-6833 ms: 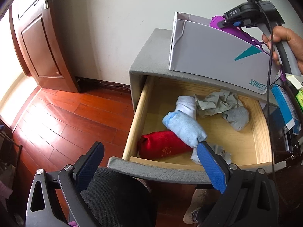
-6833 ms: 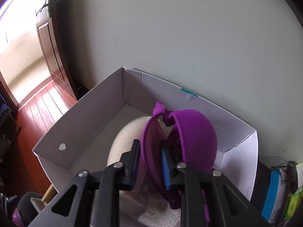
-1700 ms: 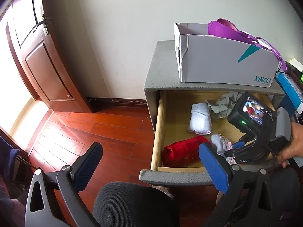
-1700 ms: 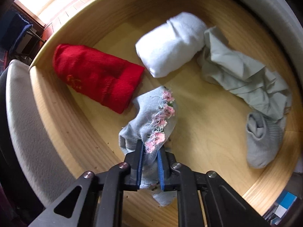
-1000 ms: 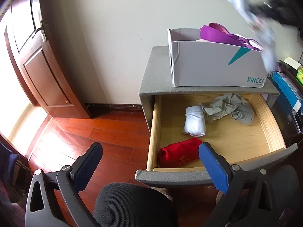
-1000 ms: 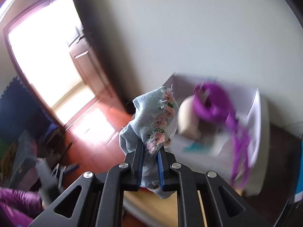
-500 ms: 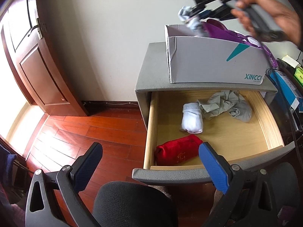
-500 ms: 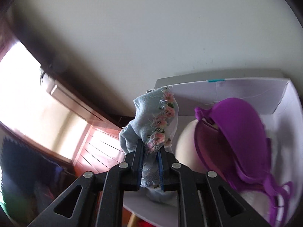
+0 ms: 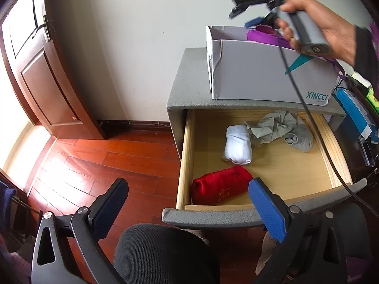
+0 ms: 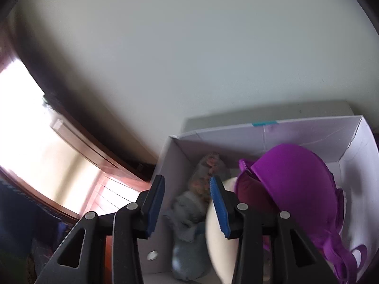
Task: Take underwear out of drawer
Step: 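Carry the floral underwear into the XINCCI box and open the right gripper, then reach the right gripper into the drawer and grasp the grey sock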
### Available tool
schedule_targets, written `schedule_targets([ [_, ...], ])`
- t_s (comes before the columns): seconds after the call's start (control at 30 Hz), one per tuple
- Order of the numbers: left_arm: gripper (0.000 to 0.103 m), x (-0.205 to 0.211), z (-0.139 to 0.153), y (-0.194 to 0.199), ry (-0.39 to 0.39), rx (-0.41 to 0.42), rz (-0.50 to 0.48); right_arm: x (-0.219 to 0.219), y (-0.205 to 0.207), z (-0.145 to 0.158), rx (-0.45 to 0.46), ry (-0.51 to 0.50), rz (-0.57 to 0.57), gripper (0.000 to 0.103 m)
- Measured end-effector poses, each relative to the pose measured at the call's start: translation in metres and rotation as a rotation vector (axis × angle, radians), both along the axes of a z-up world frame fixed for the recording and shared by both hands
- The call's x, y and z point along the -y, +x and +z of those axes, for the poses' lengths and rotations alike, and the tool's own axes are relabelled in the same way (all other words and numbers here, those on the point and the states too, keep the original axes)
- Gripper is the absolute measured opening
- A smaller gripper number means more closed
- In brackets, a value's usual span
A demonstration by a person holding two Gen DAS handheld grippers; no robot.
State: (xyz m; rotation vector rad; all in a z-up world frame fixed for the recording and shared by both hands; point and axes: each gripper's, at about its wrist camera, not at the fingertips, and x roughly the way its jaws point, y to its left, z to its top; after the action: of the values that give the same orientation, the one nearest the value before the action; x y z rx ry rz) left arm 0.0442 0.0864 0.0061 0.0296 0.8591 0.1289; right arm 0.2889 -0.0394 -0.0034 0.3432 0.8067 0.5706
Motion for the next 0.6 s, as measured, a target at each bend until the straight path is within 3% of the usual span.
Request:
schedule_targets([
  [0.07, 0.101, 0.003, 0.001, -0.001, 0.017, 0.014, -0.002, 0.017, -0.030, 0.014, 0.063, 0.071, 0.040, 0.041],
  [0.13, 0.101, 0.005, 0.002, -0.002, 0.026, 0.019, -0.008, 0.041, -0.087, 0.024, 0.142, 0.133, 0.099, 0.041],
  [0.23, 0.101, 0.006, 0.004, -0.005, 0.026, 0.024, -0.008, 0.073, -0.163, 0.015, 0.189, 0.041, 0.132, 0.041],
  [0.37, 0.101, 0.007, 0.004, -0.005, 0.007, 0.016, -0.011, 0.116, -0.220, -0.043, 0.037, -0.091, 0.021, 0.041],
  [0.47, 0.101, 0.013, 0.007, -0.008, 0.020, 0.026, -0.017, 0.143, -0.220, -0.097, -0.126, -0.104, -0.119, 0.041],
  [0.6, 0.101, 0.021, 0.009, -0.014, 0.052, 0.051, -0.033, 0.147, -0.210, -0.137, -0.246, -0.123, -0.257, 0.041],
])
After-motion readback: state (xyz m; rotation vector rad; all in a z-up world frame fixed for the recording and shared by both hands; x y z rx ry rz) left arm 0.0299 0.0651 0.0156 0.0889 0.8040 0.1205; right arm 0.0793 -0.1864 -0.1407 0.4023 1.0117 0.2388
